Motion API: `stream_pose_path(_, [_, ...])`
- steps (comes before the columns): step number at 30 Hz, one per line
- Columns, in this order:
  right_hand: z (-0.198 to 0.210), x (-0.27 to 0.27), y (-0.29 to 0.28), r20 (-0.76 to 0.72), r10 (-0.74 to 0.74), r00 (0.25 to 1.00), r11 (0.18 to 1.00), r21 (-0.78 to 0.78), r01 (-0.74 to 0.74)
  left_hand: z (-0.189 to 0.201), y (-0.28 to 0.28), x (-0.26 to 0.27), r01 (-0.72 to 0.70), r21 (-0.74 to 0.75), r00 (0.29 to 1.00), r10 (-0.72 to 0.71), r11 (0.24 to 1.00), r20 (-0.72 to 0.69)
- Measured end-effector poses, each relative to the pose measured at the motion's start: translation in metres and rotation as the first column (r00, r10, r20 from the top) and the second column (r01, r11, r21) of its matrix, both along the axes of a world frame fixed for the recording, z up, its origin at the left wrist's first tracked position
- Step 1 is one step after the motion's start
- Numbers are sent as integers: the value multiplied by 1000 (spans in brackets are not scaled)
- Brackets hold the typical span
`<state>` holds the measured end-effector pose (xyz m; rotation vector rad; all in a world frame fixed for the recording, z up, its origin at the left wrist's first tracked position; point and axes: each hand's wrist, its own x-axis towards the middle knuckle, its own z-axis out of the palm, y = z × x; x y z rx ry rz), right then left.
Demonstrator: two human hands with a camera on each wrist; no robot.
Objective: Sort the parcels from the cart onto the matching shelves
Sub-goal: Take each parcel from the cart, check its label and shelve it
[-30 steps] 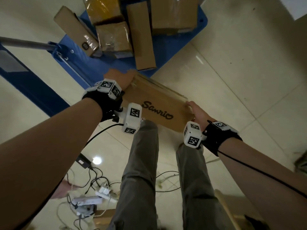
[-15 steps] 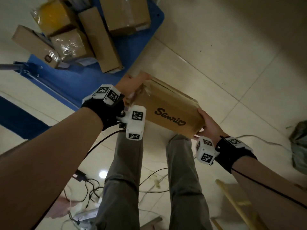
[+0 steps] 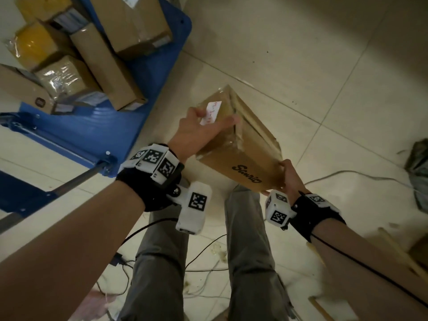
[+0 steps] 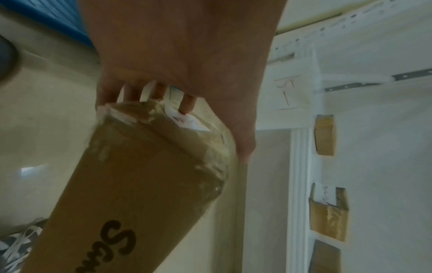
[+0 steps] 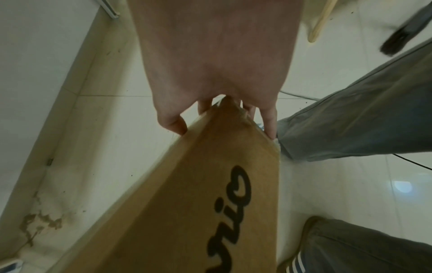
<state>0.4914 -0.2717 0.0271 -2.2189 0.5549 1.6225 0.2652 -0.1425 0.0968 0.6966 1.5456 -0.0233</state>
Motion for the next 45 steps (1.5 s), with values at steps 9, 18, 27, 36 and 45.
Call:
stream_pose_path(9, [-15, 25, -36, -46, -33, 998, 999, -23, 32, 15, 0, 47, 67, 176, 988, -89, 982, 125])
stream_pose_path(18, [-13, 26, -41, -96, -1, 995, 999, 36, 5, 4, 8, 70, 289, 304, 955, -293, 908, -33])
stream_pose_path(27, [4, 29, -32, -99, -60, 993, 993, 91, 69, 20, 20, 80, 303, 405, 950, -307, 863, -57])
stream_pose_path(36, [53, 57, -1, -212, -212, 954, 947, 196, 254, 91, 55, 96, 298, 444, 937, -349, 845, 36])
stream_pose_path(45, [163, 85, 43, -239, -161, 957, 887, 390, 247, 219, 83, 132, 252, 534, 951, -310, 807, 20])
